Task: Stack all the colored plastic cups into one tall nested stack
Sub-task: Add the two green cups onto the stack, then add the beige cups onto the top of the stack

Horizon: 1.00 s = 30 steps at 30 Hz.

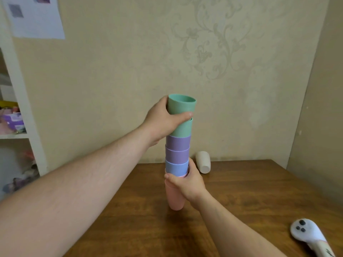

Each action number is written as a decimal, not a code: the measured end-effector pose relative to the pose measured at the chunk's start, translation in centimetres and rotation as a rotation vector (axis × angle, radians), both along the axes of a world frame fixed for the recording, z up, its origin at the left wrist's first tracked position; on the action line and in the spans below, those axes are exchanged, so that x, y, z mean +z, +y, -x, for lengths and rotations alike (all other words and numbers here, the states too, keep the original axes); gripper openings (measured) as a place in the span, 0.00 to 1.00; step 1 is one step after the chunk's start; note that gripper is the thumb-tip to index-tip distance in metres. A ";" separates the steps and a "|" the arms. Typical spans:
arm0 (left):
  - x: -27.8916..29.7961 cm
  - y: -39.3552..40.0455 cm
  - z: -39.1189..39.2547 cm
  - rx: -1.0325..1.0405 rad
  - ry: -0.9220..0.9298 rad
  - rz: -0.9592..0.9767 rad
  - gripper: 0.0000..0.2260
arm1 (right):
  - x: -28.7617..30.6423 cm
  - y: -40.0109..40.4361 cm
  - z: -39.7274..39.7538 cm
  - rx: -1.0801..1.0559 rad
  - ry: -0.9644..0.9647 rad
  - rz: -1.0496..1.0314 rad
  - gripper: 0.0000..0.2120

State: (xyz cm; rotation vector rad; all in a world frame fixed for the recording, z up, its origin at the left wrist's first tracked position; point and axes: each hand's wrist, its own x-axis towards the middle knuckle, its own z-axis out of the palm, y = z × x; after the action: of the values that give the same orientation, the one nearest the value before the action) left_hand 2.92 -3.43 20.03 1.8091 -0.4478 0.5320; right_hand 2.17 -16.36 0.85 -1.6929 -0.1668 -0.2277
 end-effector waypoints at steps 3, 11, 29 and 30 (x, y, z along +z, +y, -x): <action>-1.6 0.2 -0.4 -0.012 0.003 0.011 0.27 | 0.2 0.0 0.1 0.021 0.001 0.005 0.37; -2.9 0.4 -1.2 -0.065 0.010 0.140 0.22 | 0.2 0.0 -0.2 0.037 0.001 0.005 0.38; -18.0 3.8 -3.2 -0.146 0.284 0.144 0.34 | -4.3 -1.3 -2.4 0.245 0.145 0.358 0.53; -18.1 4.3 -3.7 -0.115 0.268 0.141 0.35 | -4.5 -2.1 -2.9 0.240 0.183 0.411 0.52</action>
State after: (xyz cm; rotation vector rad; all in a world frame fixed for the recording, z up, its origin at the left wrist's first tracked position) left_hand 6.60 0.84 1.91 1.6781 -0.3192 0.2311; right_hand 5.04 -18.46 -3.64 -2.0696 -0.2931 0.1528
